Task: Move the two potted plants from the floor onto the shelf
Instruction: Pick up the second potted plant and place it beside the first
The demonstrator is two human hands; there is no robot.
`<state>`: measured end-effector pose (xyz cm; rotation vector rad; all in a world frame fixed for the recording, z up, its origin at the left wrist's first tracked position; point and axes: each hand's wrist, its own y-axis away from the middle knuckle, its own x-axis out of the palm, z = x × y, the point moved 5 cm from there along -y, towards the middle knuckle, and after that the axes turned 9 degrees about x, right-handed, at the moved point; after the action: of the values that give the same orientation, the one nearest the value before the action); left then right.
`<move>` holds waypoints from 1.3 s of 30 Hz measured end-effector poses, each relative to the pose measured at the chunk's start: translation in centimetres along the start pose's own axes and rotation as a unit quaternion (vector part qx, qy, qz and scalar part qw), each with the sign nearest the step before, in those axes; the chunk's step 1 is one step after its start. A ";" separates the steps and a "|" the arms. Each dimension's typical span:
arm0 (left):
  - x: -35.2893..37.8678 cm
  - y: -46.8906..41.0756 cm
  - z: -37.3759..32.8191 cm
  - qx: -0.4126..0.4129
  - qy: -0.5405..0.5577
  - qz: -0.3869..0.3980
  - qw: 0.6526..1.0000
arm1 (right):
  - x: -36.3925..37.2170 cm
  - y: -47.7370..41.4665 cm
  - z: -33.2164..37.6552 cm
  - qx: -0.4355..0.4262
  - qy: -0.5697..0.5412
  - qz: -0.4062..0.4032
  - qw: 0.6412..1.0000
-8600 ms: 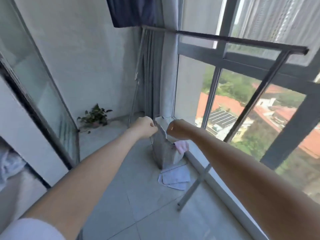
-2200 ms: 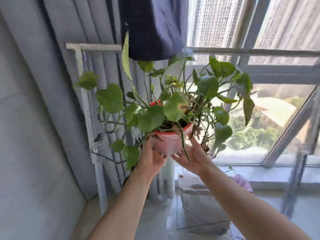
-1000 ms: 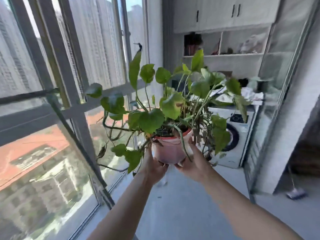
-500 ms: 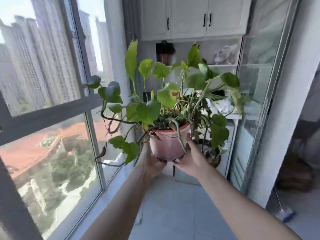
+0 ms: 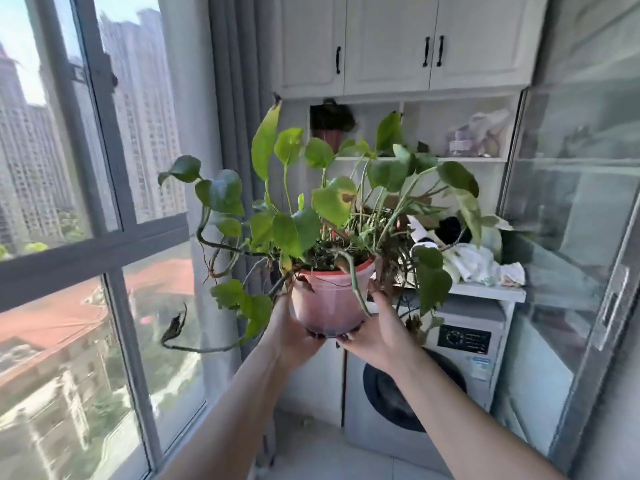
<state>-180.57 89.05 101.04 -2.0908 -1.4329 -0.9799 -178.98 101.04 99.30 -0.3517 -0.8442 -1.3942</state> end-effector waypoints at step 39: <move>17.7 -83.0 -13.5 -0.040 -0.086 0.135 0.986 | -5.9 -60.5 58.1 -0.082 0.005 -0.043 0.996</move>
<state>-257.57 122.54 119.36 -2.4022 -1.1597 -0.7764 -254.20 133.24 118.74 -0.4368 -0.7458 -1.5491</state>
